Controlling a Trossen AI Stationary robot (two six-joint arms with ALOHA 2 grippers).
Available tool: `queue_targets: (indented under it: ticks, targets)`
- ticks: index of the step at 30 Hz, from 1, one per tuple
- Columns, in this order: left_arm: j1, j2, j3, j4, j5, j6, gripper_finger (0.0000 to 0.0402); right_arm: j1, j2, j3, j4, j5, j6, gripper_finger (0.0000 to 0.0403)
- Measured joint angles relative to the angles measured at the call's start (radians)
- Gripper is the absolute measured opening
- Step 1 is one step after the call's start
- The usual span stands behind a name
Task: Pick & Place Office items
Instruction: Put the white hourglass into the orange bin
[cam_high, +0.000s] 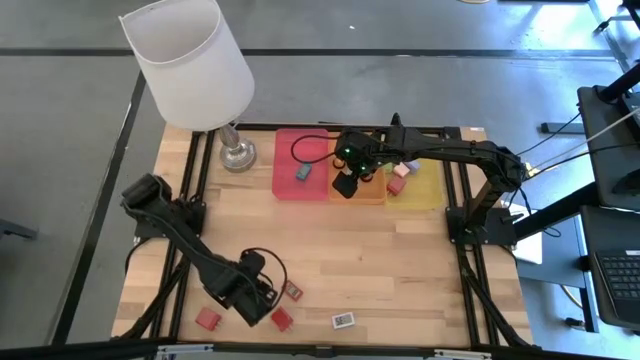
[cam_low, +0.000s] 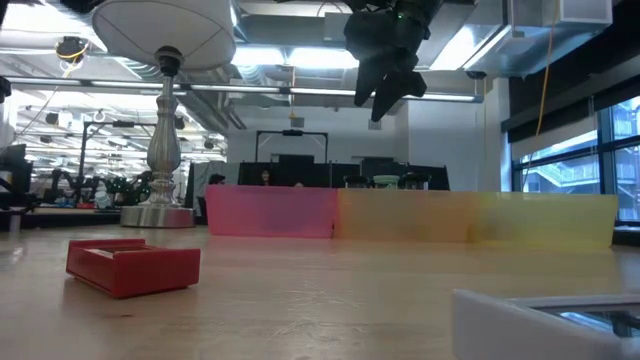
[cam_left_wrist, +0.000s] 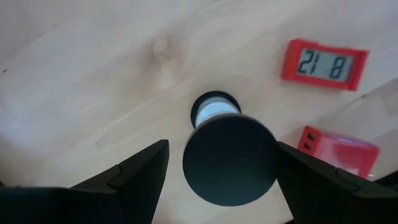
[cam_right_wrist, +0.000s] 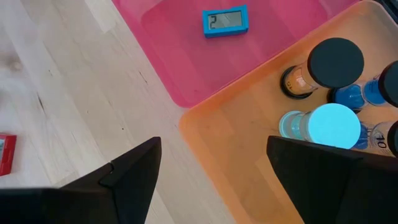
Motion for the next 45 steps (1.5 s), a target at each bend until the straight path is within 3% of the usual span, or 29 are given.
queue_targets:
  ticks: [8, 14, 25, 30, 39, 45]
  targets:
    - [0.0, 0.029, 0.0, 0.0, 0.03, -0.001, 0.0274, 0.0, 0.0, 0.0, 0.0, 0.0, 0.001, 0.0294]
    - [0.0, 0.029, 0.0, 0.0, 0.023, 0.0, 0.0208, 0.0, 0.0, 0.0, 0.0, 0.0, 0.002, 0.0294]
    - [0.001, -0.011, 0.0, -0.009, -0.017, -0.052, 0.0206, 0.0, 0.0, 0.0, 0.0, -0.029, 0.002, 0.0294]
    - [0.005, -0.111, 0.0, -0.011, -0.239, -0.095, 0.0206, 0.014, 0.0, 0.0, 0.015, -0.037, 0.0, 0.0294]
    - [0.029, -0.308, 0.0, -0.013, -0.789, -0.056, 0.0206, 0.097, 0.0, 0.0, 0.179, -0.04, -0.147, 0.0294]
    - [0.026, -0.398, 0.001, 0.0, -1.121, 0.011, 0.0206, 0.142, 0.0, 0.0, 0.37, -0.11, -0.221, 0.0294]
